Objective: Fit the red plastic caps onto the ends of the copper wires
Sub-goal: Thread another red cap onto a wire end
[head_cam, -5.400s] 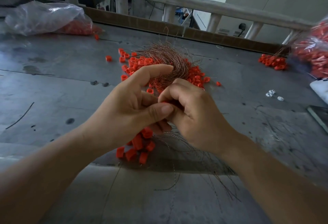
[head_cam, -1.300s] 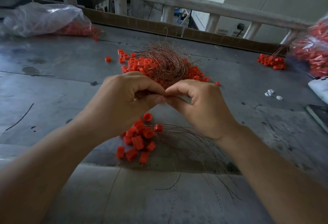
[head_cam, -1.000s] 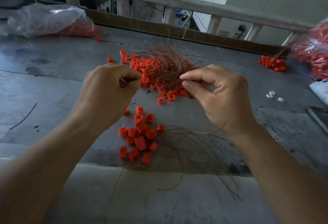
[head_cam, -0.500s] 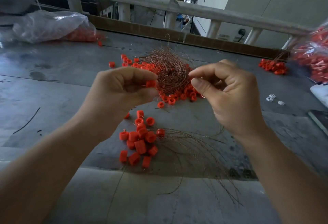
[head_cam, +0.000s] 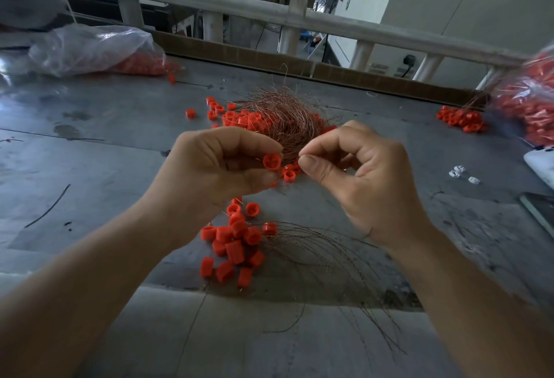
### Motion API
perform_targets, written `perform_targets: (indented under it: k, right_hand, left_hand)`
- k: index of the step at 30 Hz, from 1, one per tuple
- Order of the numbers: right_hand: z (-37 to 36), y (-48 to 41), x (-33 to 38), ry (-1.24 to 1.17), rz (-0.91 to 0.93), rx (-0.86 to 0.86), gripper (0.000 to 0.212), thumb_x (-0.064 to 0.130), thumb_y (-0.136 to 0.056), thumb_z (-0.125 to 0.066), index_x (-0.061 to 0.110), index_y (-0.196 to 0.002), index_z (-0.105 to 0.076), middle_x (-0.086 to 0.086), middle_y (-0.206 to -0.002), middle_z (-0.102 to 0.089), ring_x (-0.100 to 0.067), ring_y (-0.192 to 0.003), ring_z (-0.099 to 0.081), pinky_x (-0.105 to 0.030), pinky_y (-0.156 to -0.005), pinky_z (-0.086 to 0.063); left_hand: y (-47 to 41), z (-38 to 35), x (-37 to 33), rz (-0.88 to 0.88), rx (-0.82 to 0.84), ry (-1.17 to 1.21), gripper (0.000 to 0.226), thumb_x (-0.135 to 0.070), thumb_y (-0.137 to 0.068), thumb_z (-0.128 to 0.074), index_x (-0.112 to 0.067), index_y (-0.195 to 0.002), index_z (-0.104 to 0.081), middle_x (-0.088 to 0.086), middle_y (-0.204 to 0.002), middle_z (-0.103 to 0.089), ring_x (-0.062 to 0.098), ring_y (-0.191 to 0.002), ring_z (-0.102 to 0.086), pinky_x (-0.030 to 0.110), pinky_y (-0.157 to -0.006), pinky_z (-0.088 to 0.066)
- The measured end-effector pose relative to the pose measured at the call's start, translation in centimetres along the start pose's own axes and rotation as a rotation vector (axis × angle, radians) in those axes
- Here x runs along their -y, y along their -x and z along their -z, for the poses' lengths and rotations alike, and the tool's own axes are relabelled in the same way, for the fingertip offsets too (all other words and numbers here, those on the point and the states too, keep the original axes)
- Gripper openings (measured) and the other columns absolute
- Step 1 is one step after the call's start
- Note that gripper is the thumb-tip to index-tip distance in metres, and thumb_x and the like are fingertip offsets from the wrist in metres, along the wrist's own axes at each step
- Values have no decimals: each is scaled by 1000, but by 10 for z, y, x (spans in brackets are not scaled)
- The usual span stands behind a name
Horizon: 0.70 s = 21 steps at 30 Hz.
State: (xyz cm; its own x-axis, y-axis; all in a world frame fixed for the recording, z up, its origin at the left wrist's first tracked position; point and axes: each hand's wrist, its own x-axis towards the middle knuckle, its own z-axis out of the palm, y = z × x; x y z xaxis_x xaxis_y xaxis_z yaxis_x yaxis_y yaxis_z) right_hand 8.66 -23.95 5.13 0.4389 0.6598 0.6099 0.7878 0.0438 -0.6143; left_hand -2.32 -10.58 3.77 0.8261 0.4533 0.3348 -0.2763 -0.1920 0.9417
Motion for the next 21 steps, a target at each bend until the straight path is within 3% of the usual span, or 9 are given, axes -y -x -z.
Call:
perform_targets:
  k: [10,21]
  right_hand:
    - [-2,2,1,27,-13,42,12,18,-75,-67,28,-73,-61,14,-71,-55,0,-69,-53,-8,-62,-40]
    - [2,2,1,43,-25,25,12,14,-75,-69,23,-73,-62,12,-70,-55,-2,-68,-53,-9,-60,-40]
  left_hand:
    - [0,0,-2,2,27,87,30,-21,-45,-71,-21,-75,-74,1,-72,-72,14,-69,-70,16,-62,-53]
    - [2,2,-3,63,121,244,35,-7,-61,-59,-18,-92,-70,2,-83,-74,13,-76,-70,17,-67,-53]
